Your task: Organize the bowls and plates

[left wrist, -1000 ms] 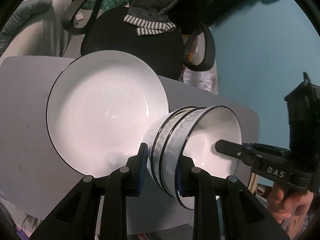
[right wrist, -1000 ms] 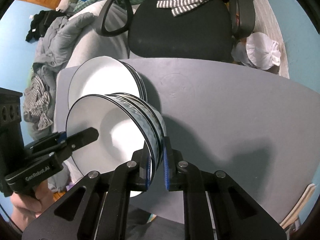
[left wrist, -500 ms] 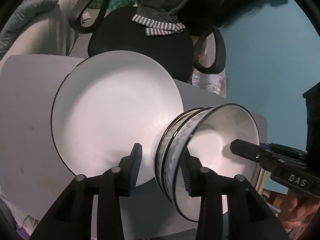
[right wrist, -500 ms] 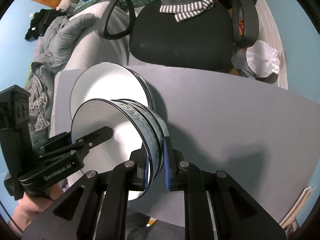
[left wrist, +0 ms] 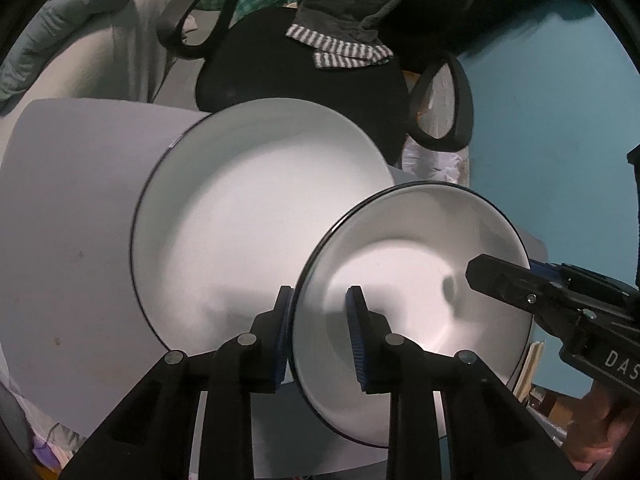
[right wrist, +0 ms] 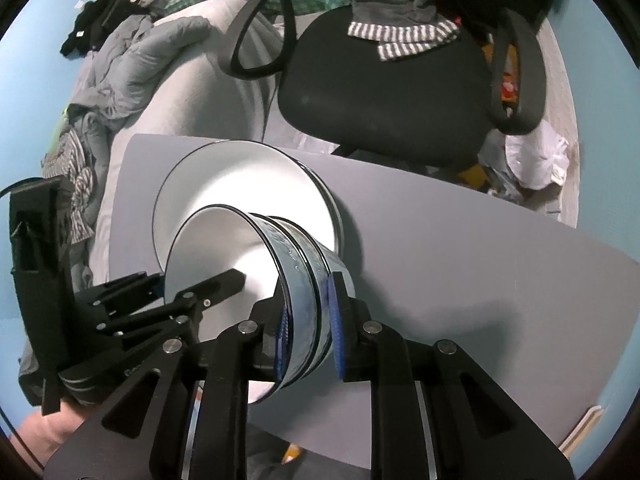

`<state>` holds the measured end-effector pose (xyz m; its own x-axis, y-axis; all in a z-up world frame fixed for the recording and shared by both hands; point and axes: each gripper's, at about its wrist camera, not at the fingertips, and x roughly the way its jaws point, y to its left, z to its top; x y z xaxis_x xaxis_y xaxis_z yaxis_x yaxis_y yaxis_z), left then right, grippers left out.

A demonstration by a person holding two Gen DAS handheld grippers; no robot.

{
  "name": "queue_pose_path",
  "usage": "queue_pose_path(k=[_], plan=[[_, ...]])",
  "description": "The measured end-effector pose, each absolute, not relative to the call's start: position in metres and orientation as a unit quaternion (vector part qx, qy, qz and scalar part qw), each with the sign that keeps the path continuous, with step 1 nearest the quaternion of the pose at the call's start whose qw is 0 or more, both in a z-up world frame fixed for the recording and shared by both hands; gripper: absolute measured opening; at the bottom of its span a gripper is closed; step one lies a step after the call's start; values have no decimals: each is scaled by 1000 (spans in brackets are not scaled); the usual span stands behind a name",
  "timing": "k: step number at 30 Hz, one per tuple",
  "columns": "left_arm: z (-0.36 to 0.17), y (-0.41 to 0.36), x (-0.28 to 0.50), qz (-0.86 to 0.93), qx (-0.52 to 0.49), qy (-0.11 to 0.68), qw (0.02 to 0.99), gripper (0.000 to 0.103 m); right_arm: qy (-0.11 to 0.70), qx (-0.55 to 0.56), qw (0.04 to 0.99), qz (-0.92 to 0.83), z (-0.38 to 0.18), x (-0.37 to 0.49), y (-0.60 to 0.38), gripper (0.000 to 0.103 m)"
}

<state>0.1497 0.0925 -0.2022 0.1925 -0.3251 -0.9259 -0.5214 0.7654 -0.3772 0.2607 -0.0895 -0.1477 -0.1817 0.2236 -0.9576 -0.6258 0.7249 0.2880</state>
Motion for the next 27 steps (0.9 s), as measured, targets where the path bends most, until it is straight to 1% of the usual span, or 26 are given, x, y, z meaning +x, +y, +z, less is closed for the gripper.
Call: queue_pose_path(k=[9,12,14,16,18,21,26,27], plan=[[-207,96,149,69,-339,631,694,26,685,-162,621,345,-151,257,-74,18],[-207,97,150,66,-337,634,693,26,684,-162,619,350,-151,257,-75,22],[-208,99,152,65,-335,634,694,26,685,-163,618,351,-150,255,-79,32],[-208,99,152,63,-334,636,693,26,688,-162,617,345,-151,253,-85,50],[-207,98,152,58,-330,637,694,26,692,-155,618,340,-152,251,-92,54],[-207,97,153,56,-325,637,696,26,706,-141,609,331,-158,249,-101,54],[-210,103,155,49,-345,641,684,26,740,-91,582,324,-167,250,-109,54],[-211,105,155,47,-348,642,681,26,749,-78,573,324,-170,250,-110,47]])
